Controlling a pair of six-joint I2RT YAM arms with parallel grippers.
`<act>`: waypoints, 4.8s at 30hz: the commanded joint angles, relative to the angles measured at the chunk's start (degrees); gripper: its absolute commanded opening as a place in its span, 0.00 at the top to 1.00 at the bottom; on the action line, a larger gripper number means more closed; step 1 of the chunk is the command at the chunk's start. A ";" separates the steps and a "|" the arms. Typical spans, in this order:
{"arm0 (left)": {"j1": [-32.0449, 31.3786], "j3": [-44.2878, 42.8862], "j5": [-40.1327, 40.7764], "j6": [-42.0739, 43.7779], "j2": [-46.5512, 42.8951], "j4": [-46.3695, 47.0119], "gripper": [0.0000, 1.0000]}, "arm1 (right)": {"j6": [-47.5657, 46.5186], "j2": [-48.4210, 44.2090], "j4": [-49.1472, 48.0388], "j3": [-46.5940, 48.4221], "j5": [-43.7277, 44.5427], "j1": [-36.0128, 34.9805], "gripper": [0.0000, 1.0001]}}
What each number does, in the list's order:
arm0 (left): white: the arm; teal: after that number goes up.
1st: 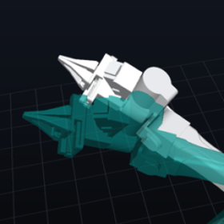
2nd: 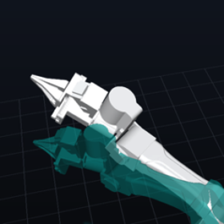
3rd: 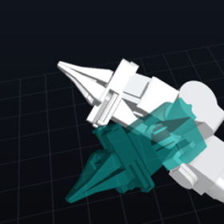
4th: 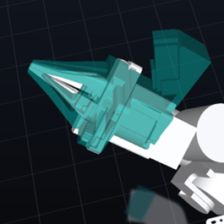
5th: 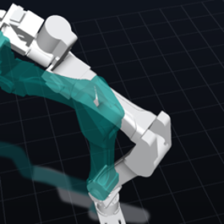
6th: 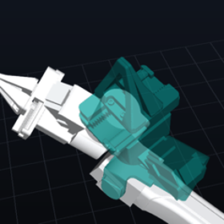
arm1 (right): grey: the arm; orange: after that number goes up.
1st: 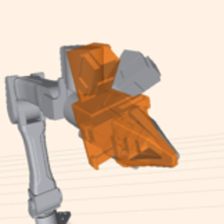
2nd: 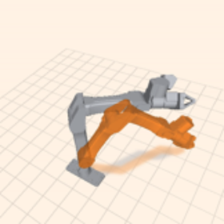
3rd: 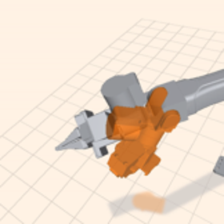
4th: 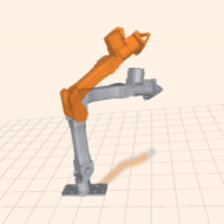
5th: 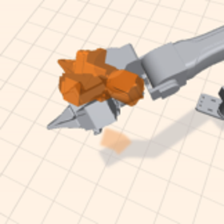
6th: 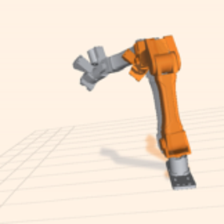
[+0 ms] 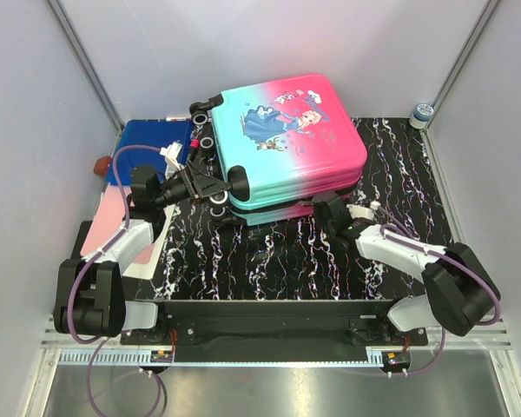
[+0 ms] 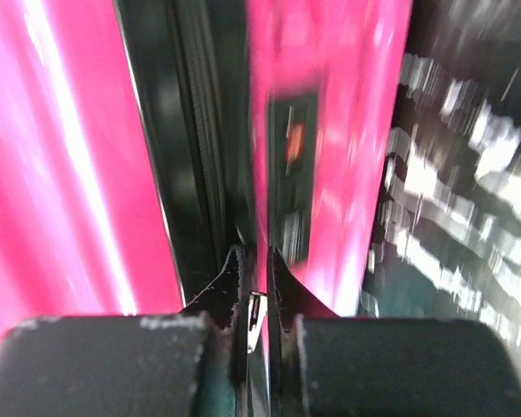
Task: Pack the luggage
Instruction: Zip the luggage at the corner of the board.
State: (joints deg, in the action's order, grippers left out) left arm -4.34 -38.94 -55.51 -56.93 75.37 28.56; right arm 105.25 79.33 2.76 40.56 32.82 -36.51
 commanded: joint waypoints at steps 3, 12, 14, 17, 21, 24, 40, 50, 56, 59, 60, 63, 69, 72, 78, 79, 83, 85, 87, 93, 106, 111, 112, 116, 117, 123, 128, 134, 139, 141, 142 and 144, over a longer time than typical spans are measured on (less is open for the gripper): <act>-2.60 -0.79 1.45 0.85 -0.58 2.83 1.00 | -4.35 2.06 -9.09 5.50 -19.72 -8.48 1.00; -3.13 -0.79 1.45 0.94 -1.02 3.00 1.00 | -4.09 4.25 -9.71 7.60 -19.46 -11.03 1.00; -3.22 -0.79 1.54 0.94 -1.11 3.00 1.00 | -4.00 5.39 -10.06 8.40 -19.63 -11.91 1.00; -3.31 -0.70 1.45 0.77 -1.11 3.17 1.00 | -3.83 6.62 -10.67 9.54 -19.90 -12.62 1.00; -3.40 -0.61 1.63 0.59 -1.72 3.26 1.00 | -3.65 7.68 -11.03 10.68 -19.55 -14.20 1.00; -3.48 -0.53 1.54 0.24 -1.72 3.52 1.00 | -3.65 8.21 -11.12 11.47 -19.02 -15.16 1.00; -3.48 -0.26 1.89 -0.73 -3.48 4.23 1.00 | -1.98 12.34 -11.38 16.13 -14.80 -22.28 1.00; -3.48 2.37 5.32 -3.01 -7.78 5.54 1.00 | -1.54 13.04 -9.88 19.03 -8.83 -27.38 1.00; -3.57 2.82 5.41 -3.54 -8.14 6.16 1.00 | -2.24 14.98 -10.85 21.23 -6.73 -29.67 1.00; -3.66 2.73 5.06 -3.45 -8.31 6.16 1.00 | -3.12 14.80 -9.71 22.02 -5.93 -30.20 1.00; -3.75 2.64 4.97 -3.45 -8.31 6.16 1.00 | -3.21 14.63 -9.80 21.85 -5.84 -30.37 1.00; -4.10 2.46 4.71 -3.46 -8.23 6.25 1.00 | -3.74 14.36 -10.59 21.06 -6.01 -30.55 1.00; -4.54 2.03 4.79 -2.75 -8.40 4.76 1.00 | -2.86 11.64 -11.73 15.62 -6.36 -30.55 0.63; -4.80 1.50 5.23 -1.17 -8.40 2.47 1.00 | -3.12 8.31 -7.52 13.33 -5.66 -30.55 0.44; -6.82 0.53 6.20 1.63 -8.40 -0.86 1.00 | -3.65 -1.44 -0.59 4.82 -2.68 -30.64 0.35; -7.26 0.27 6.55 2.25 -8.40 -1.57 1.00 | -3.74 -2.68 0.13 3.75 -2.32 -30.72 0.35; -10.85 -1.57 8.92 5.86 -9.02 -6.14 1.00 | -6.80 -11.36 1.01 -1.96 -1.01 -30.72 0.34; -12.53 -1.58 11.54 6.56 -9.80 -7.20 1.00 | -12.92 -16.72 1.45 -4.08 2.58 -30.72 0.34; -15.60 -2.02 13.57 7.44 -11.12 -8.16 1.00 | -17.69 -20.16 6.77 -2.77 5.23 -30.81 0.34; -23.60 -3.25 23.32 7.80 -13.15 -7.82 1.00 | -32.73 -26.33 27.25 7.68 15.42 -30.72 0.31; -40.12 -7.72 34.67 6.74 -2.17 -0.69 1.00 | -44.44 -27.46 34.15 12.98 17.02 -30.29 0.12; -42.86 -8.61 36.17 6.66 -0.23 0.44 1.00 | -43.46 -32.13 34.59 11.47 14.83 -30.20 0.15; -42.86 -7.91 35.82 6.13 -0.23 1.23 1.00 | -43.81 -31.70 34.68 11.82 14.47 -30.20 0.15; -43.03 -6.68 34.50 2.71 -1.10 5.45 0.94 | -45.40 -28.71 33.98 12.35 11.84 -30.20 0.10; -43.03 -6.42 33.63 2.00 -1.28 6.07 0.94 | -47.83 -28.01 33.19 12.27 9.57 -30.20 0.09; -42.95 -4.75 30.99 -6.26 -1.02 14.76 0.95 | -53.30 -30.19 20.37 7.00 -0.71 -30.20 0.08; -42.95 -2.90 30.81 -13.71 -0.32 23.53 0.96 | -54.10 -30.03 10.70 2.51 -3.02 -30.20 0.08; -43.03 -0.97 31.86 -21.29 1.09 31.73 0.96 | -56.91 -28.18 6.11 2.33 -3.47 -30.20 0.08; -43.39 -0.44 32.92 -23.23 1.00 32.53 0.95 | -57.88 -28.97 6.11 1.46 0.75 -30.20 0.08; -43.56 -0.17 33.44 -23.40 0.57 32.53 0.95 | -59.19 -29.14 6.20 1.19 2.68 -30.20 0.09; -43.56 -0.09 33.53 -23.58 0.48 32.44 0.94 | -59.55 -29.14 6.29 1.02 3.30 -30.20 0.09; -43.56 -0.26 33.62 -23.67 0.04 31.83 0.93 | -60.60 -29.14 6.29 1.02 5.06 -30.28 0.10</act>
State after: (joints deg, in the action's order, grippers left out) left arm -46.44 -36.34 -20.53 -76.75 78.98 39.55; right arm 47.79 51.07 12.40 41.93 32.49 -66.85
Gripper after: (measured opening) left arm 0.525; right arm 0.910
